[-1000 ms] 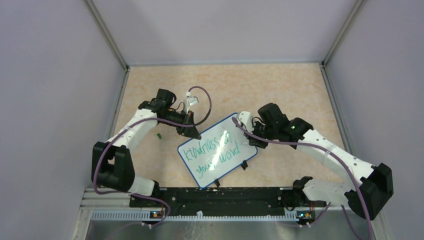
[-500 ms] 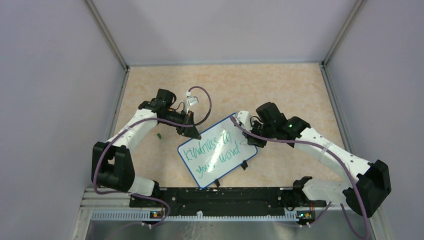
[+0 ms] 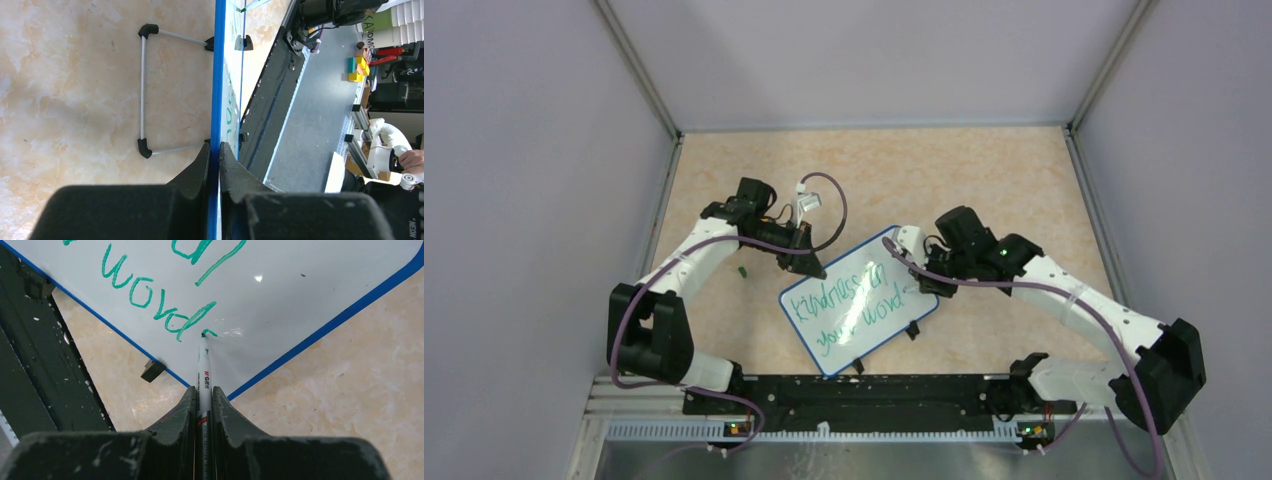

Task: Write a sentence on the whiteboard
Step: Write a sentence on the whiteboard, then pick up the pen cap from the center of the board.

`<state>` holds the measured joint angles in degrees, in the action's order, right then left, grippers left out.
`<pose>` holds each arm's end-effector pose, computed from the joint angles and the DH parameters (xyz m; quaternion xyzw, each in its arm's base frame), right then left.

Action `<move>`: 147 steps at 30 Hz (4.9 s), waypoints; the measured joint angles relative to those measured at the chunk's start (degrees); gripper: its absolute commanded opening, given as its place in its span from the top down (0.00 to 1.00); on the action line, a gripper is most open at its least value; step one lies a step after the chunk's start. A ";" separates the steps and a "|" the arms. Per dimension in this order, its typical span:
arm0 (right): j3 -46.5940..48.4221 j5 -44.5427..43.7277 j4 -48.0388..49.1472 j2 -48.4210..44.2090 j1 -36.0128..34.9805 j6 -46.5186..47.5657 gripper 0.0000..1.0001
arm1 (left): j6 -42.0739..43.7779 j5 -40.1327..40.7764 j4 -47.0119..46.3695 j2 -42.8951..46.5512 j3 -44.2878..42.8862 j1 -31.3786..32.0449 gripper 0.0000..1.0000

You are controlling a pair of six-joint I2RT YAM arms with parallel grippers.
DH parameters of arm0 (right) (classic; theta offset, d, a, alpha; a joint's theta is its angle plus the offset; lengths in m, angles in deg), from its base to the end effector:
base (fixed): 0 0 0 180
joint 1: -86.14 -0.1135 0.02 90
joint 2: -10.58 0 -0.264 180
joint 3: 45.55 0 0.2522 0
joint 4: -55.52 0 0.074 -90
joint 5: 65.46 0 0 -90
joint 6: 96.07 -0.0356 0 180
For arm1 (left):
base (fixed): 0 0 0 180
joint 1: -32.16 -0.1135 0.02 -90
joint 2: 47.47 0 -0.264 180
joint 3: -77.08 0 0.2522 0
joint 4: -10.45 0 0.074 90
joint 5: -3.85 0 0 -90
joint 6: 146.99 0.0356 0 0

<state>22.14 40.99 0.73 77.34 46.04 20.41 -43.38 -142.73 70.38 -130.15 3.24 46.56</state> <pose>0.1708 0.1570 0.2728 -0.5535 0.7621 0.1714 0.2887 0.2536 -0.0958 0.2493 0.2942 0.8186 -0.4669 0.1590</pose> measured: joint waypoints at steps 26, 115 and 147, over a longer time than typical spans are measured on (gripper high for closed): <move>-1.92 -0.79 -2.49 -1.05 -0.50 1.38 1.00 | 0.00 -0.02 0.00 0.00 0.00 0.00 1.00; 11.76 19.12 -4.44 -1.44 12.52 -10.40 1.00 | 28.39 26.91 22.91 -0.85 -20.94 -13.99 0.25; 11.76 20.28 -4.55 -0.48 14.51 -11.54 1.00 | 39.56 47.39 -0.20 -7.69 2.12 -13.97 0.40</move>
<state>33.90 61.27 -3.82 76.86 60.56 8.87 -3.82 -95.34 70.19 -137.84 5.36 32.59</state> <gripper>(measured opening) 0.115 0.610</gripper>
